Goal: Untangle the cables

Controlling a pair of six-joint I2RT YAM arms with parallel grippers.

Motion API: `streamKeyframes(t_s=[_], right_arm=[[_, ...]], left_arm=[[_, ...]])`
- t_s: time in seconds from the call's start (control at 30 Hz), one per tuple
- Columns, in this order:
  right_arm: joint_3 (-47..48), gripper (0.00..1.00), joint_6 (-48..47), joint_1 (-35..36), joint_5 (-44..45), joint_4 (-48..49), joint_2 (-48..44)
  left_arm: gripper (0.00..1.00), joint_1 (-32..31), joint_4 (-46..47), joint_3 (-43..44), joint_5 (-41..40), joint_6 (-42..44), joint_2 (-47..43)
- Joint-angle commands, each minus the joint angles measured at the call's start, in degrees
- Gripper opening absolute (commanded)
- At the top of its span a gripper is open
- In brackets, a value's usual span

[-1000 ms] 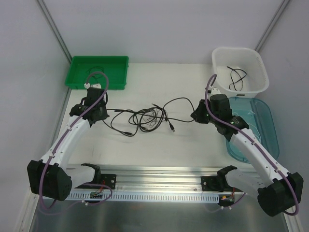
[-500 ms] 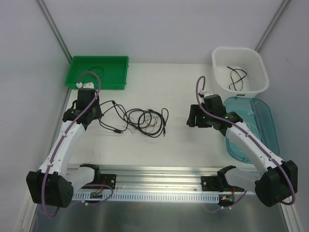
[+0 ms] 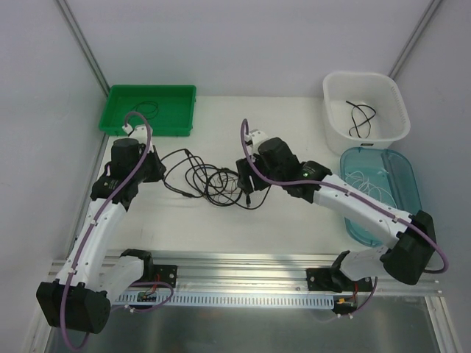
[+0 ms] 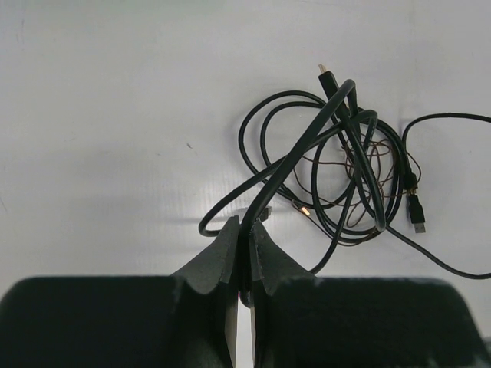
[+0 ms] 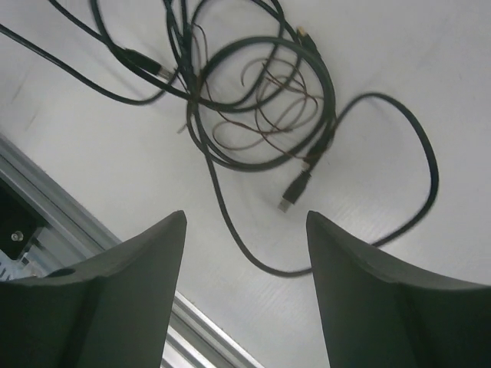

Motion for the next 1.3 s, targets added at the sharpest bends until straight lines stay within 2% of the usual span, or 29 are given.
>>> streamKeyframes(t_s=[0.0, 0.3, 0.47, 0.67, 0.77, 0.8, 0.9, 1.07, 1.2, 1.27], right_arm=[[5.3, 0.67, -4.2, 2.6, -1.7, 7.0, 3.0], [15.2, 0.58, -6.0, 5.3, -13.2, 15.7, 18.3], [18.3, 0.56, -5.1, 5.9, -17.9, 20.0, 25.0], [21.4, 0.51, -4.5, 5.8, -18.4, 22.7, 30.3], [22.7, 0.4, -4.6, 5.9, -18.1, 22.1, 32.3], [22.5, 0.26, -4.6, 5.9, -18.1, 22.0, 32.3], [19.6, 0.01, -5.0, 5.9, -19.4, 22.3, 29.1], [11.2, 0.01, -6.0, 5.9, -23.9, 23.4, 16.8], [4.7, 0.01, -8.1, 5.9, -27.1, 20.6, 10.6], [3.3, 0.01, -9.1, 5.9, -26.3, 19.0, 9.0]], left_arm=[[0.0, -0.2, 3.6, -0.2, 4.8, 0.9, -0.5], [0.0, -0.2, 3.6, -0.1, 5.9, 0.7, 0.2], [0.0, -0.2, 3.6, 0.0, 6.1, 0.7, 0.4], [0.0, -0.2, 3.6, -0.1, 6.7, 0.3, 0.5], [0.0, -0.2, 3.6, -0.1, 6.6, 0.3, 0.5], [0.0, -0.2, 3.6, -0.1, 6.3, 0.3, 0.5], [0.0, -0.2, 3.5, -0.7, 2.4, -0.2, 0.4], [0.0, -0.1, -0.4, 0.1, -11.4, -3.1, 2.0], [0.0, 0.4, -2.8, 1.0, -16.7, -5.0, 3.1], [0.0, 0.6, -2.7, 1.1, -16.7, -5.3, 2.8]])
